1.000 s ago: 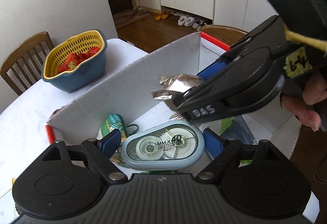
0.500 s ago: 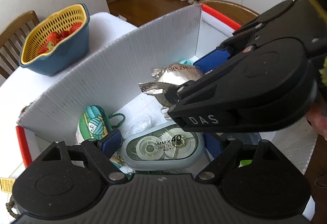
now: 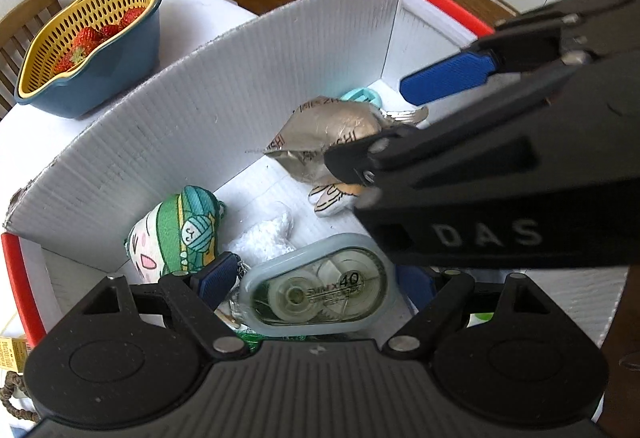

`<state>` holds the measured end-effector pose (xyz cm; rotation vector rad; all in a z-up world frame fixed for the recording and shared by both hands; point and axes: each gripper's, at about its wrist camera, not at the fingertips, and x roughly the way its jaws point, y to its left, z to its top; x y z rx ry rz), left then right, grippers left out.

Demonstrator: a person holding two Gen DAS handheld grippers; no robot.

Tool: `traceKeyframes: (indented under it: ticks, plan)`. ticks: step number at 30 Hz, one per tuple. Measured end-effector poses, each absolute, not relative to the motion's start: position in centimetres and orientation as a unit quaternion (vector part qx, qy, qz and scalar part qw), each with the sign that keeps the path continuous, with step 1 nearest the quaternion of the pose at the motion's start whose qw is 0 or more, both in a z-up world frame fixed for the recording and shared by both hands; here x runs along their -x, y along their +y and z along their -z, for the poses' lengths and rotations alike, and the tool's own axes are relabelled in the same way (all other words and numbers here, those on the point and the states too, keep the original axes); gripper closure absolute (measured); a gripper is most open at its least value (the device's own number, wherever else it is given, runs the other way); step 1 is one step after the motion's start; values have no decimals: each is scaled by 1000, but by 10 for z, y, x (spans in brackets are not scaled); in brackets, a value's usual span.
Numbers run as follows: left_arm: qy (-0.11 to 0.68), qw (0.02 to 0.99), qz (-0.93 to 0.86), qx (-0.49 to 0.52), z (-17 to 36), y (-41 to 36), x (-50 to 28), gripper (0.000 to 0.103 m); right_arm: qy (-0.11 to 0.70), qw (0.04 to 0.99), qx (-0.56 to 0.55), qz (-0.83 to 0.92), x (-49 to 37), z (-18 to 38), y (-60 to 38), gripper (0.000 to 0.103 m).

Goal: Organize objects
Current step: 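Open both tools to drop the foil bag and correction tape into the box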

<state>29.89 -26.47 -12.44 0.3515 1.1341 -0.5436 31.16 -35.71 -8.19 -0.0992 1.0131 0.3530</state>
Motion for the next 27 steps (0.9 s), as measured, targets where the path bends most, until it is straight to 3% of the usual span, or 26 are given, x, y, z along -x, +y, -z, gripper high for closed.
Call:
traceKeyframes:
  ticks: [27]
  plan:
    - [430, 866, 245, -72, 65, -202, -256, 16, 433, 887, 18, -161, -244, 29, -364, 31]
